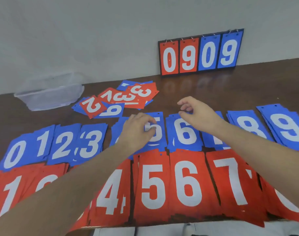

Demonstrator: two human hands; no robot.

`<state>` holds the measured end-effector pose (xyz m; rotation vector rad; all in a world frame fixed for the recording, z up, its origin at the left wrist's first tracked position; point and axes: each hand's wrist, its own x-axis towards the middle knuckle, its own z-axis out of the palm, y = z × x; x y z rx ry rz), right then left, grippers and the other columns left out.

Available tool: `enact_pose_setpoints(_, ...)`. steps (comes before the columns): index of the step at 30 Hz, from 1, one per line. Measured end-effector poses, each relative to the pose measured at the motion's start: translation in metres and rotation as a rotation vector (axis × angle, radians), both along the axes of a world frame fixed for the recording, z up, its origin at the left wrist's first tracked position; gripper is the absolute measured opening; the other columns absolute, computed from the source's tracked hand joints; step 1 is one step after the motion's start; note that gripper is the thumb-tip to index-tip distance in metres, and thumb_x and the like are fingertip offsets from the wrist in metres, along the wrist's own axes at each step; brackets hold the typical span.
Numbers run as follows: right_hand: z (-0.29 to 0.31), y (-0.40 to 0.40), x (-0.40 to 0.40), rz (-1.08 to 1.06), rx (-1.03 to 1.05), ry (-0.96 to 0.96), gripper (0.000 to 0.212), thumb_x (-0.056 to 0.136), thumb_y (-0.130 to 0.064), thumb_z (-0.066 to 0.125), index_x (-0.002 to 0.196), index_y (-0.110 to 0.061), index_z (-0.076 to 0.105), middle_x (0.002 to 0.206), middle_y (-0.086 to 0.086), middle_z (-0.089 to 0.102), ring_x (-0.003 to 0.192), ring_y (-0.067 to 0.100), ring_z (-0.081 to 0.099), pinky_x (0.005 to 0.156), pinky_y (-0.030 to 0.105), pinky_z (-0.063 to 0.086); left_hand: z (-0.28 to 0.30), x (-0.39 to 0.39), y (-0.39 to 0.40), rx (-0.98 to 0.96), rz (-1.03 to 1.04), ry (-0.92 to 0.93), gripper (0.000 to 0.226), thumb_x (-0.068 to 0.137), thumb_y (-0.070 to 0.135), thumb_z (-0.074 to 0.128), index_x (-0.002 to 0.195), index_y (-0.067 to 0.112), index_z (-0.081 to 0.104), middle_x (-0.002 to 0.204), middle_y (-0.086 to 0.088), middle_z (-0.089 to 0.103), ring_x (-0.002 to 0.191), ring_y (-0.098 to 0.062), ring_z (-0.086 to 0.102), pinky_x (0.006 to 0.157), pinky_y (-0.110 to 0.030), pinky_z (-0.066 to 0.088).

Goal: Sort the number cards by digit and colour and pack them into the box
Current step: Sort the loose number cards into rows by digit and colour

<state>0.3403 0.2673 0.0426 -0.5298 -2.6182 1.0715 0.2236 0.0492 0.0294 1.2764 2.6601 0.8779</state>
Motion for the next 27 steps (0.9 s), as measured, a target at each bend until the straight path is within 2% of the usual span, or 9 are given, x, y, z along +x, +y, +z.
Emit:
enact_pose_setpoints(6, -0.003, 0.006, -0.051, 0.159, 0.002, -0.015, 0.026, 0.097, -0.026, 0.064, 0.122, -0.031, 0.059, 0.113, -0.009, 0.062, 0.107, 0.009, 0.056, 0.086, 0.027, 0.049, 0.005, -0.035, -0.022, 0.013, 0.261, -0.099, 0.016, 0.094, 0.021, 0.063, 0.109, 0.025, 0.066, 0.112, 0.013, 0.058, 0.116, -0.016, 0.051, 0.103, -0.041, 0.043)
enact_pose_setpoints(9, -0.009, 0.007, -0.073, 0.226, 0.004, -0.014, 0.025, 0.096, -0.026, 0.064, 0.121, -0.03, 0.06, 0.114, -0.008, 0.062, 0.108, 0.01, 0.057, 0.088, 0.024, 0.046, 0.007, -0.052, -0.036, 0.024, 0.372, -0.133, 0.015, 0.094, 0.02, 0.064, 0.109, 0.024, 0.065, 0.11, 0.01, 0.061, 0.108, -0.016, 0.058, 0.097, -0.043, 0.05)
enact_pose_setpoints(12, -0.011, 0.003, -0.094, 0.227, -0.031, -0.009, 0.024, 0.096, -0.024, 0.065, 0.119, -0.028, 0.061, 0.115, -0.006, 0.063, 0.107, 0.011, 0.057, 0.088, 0.025, 0.046, 0.007, -0.07, -0.052, 0.027, 0.453, -0.16, 0.02, 0.095, 0.019, 0.064, 0.115, 0.021, 0.065, 0.117, 0.005, 0.063, 0.104, -0.013, 0.061, 0.092, -0.038, 0.054)
enact_pose_setpoints(16, -0.018, -0.007, -0.117, 0.244, -0.042, -0.02, 0.023, 0.096, -0.024, 0.065, 0.118, -0.029, 0.061, 0.115, -0.008, 0.062, 0.109, 0.011, 0.057, 0.087, 0.024, 0.045, 0.006, -0.1, -0.069, -0.043, 0.477, -0.156, 0.026, 0.095, 0.024, 0.065, 0.121, 0.024, 0.062, 0.125, 0.007, 0.058, 0.106, -0.014, 0.061, 0.091, -0.038, 0.054)
enact_pose_setpoints(20, -0.023, -0.019, -0.135, 0.201, -0.003, -0.038, 0.024, 0.096, -0.023, 0.064, 0.12, -0.027, 0.063, 0.117, -0.01, 0.06, 0.112, 0.011, 0.055, 0.088, 0.022, 0.044, 0.006, -0.14, -0.079, -0.075, 0.486, -0.126, 0.023, 0.092, 0.035, 0.067, 0.113, 0.037, 0.057, 0.121, 0.006, 0.059, 0.11, -0.022, 0.059, 0.095, -0.049, 0.052)
enact_pose_setpoints(24, -0.023, -0.029, -0.151, 0.149, 0.122, -0.078, 0.028, 0.095, -0.025, 0.064, 0.123, -0.027, 0.063, 0.123, -0.007, 0.059, 0.116, 0.012, 0.049, 0.098, 0.026, 0.041, 0.006, -0.181, -0.087, -0.103, 0.487, -0.14, 0.051, 0.089, 0.047, 0.068, 0.133, 0.027, 0.053, 0.143, 0.0, 0.049, 0.131, -0.026, 0.047, 0.108, -0.048, 0.042)
enact_pose_setpoints(27, -0.022, -0.031, -0.166, 0.082, 0.15, -0.063, 0.028, 0.095, -0.024, 0.064, 0.123, -0.027, 0.064, 0.126, -0.005, 0.058, 0.117, 0.015, 0.05, 0.104, 0.034, 0.044, 0.006, -0.209, -0.092, -0.258, 0.416, -0.102, 0.073, 0.085, 0.058, 0.07, 0.146, 0.03, 0.041, 0.164, 0.002, 0.024, 0.149, -0.023, 0.025, 0.119, -0.049, 0.024)
